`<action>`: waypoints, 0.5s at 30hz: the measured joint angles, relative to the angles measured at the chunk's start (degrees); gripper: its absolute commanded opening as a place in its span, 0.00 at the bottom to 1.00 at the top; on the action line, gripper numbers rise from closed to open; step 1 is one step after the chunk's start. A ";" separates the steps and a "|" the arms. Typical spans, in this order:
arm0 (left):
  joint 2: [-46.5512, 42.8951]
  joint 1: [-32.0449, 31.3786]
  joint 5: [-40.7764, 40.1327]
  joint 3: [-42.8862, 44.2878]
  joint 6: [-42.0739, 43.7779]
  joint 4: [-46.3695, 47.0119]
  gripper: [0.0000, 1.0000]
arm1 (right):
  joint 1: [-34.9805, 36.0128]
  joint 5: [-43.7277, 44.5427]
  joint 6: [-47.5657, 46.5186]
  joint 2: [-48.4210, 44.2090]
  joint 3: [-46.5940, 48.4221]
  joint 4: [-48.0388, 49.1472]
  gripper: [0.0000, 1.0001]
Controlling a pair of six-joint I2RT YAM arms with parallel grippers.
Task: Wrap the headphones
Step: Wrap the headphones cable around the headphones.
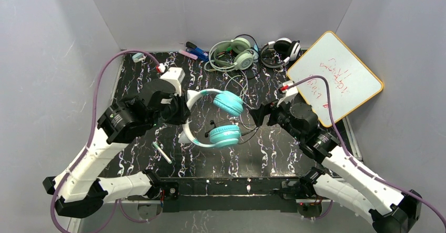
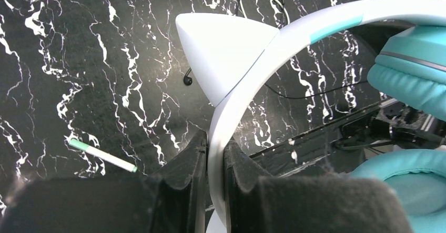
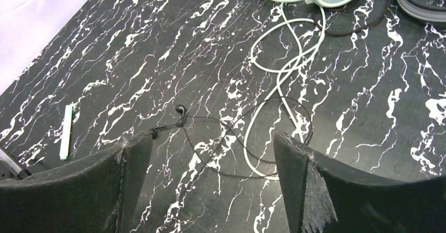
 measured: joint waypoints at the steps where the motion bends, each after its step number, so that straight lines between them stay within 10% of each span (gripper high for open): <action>1: 0.07 0.00 -0.13 1.14 -0.81 -1.01 0.00 | 0.00 0.33 0.35 -0.92 -1.16 0.15 0.94; 15: 0.70 0.00 2.25 8.74 -10.71 -5.51 0.00 | -0.02 -1.03 1.11 -8.15 -8.11 3.10 0.89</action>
